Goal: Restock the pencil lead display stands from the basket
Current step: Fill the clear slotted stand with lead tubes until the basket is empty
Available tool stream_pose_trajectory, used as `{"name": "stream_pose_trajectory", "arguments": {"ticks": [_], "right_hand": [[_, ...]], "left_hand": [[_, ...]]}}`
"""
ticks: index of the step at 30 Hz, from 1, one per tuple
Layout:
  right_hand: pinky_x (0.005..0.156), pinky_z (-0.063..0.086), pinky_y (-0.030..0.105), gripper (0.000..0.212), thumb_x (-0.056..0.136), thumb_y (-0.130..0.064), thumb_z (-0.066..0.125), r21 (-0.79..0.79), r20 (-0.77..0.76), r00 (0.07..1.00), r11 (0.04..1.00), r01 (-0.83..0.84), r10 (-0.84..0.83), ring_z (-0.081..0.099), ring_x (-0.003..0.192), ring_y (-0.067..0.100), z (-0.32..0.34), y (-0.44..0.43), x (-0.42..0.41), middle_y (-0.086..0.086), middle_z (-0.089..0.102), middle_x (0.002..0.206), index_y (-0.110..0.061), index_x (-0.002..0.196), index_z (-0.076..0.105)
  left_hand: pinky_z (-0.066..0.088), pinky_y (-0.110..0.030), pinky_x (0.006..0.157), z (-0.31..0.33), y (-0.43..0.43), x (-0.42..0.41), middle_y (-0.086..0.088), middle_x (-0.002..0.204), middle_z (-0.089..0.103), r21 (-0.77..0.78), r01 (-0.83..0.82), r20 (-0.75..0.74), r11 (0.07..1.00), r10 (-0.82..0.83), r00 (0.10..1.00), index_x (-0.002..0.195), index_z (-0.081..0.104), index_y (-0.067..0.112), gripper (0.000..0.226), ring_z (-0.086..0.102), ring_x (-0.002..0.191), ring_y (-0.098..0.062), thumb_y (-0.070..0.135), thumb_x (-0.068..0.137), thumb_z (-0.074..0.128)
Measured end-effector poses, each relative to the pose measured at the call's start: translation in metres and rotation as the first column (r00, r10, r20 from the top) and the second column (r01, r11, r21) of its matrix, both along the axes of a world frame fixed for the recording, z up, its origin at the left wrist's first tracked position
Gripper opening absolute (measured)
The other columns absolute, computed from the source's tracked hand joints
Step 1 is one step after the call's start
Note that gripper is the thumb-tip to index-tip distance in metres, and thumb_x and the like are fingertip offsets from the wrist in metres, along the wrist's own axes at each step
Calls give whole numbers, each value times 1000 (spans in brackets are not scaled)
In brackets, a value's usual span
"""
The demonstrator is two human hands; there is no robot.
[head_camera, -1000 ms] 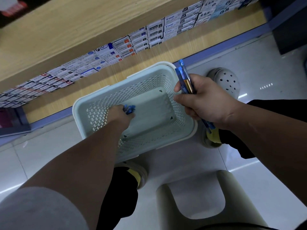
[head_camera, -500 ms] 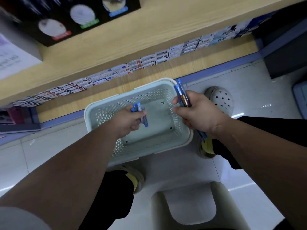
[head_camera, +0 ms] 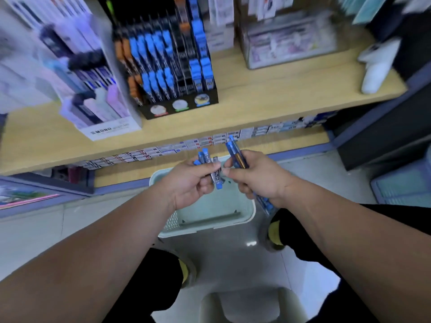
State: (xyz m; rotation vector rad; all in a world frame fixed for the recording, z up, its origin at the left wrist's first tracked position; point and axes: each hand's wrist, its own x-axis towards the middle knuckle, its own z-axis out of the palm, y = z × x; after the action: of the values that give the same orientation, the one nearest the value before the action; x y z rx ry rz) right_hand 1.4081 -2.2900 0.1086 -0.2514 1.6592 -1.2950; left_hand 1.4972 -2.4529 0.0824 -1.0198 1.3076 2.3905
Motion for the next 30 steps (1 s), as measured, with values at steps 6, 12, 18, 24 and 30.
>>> {"name": "stream_pose_trajectory", "arguments": {"ticks": [6, 12, 18, 24, 30], "right_hand": [[43, 25, 22, 13, 98, -21, 66, -142, 25, 1000, 990, -2, 6, 33, 48, 12, 73, 5, 18, -5, 38, 58, -16, 99, 54], [45, 24, 23, 12, 99, -16, 63, -283, -53, 986, 949, 140, -161, 33, 46, 13, 127, -13, 31, -1, 39, 58, -15, 91, 54], [43, 28, 25, 14, 97, -16, 66, -286, -167, 962, 945, 160, -214, 35, 45, 14, 148, -34, 33, 4, 45, 62, -14, 86, 57], [44, 29, 27, 9, 96, -14, 68, -229, -151, 961, 954, 195, -232, 37, 44, 14, 148, -54, 21, 7, 66, 71, -9, 93, 62], [43, 31, 24, 7, 94, -13, 70, -131, -110, 948, 950, 284, -298, 39, 45, 14, 130, -80, -4, 6, 70, 70, -10, 90, 65]], "left_hand": [[30, -22, 38, 77, 12, -2, 0, 64, 52, 16, -461, -131, 887, 459, 879, 95, 50, 15, 24, 35, 40, -8, 4, 87, 70], [30, -23, 40, 141, 18, 1, 3, 60, 44, 3, -609, -216, 793, 595, 774, 88, 49, 16, 24, 35, 42, -8, 5, 89, 70], [30, -25, 44, 171, 14, 11, 2, 58, 47, -19, -643, -260, 766, 617, 743, 80, 49, 16, 26, 34, 46, -11, 3, 89, 70], [31, -25, 46, 169, -6, -6, 2, 61, 49, 4, -680, -246, 733, 659, 710, 84, 49, 16, 24, 35, 47, -10, 3, 89, 69], [33, -26, 50, 146, -26, -33, 5, 53, 47, 64, -670, -179, 740, 669, 722, 82, 45, 16, 29, 36, 47, -11, 4, 89, 70]]}}
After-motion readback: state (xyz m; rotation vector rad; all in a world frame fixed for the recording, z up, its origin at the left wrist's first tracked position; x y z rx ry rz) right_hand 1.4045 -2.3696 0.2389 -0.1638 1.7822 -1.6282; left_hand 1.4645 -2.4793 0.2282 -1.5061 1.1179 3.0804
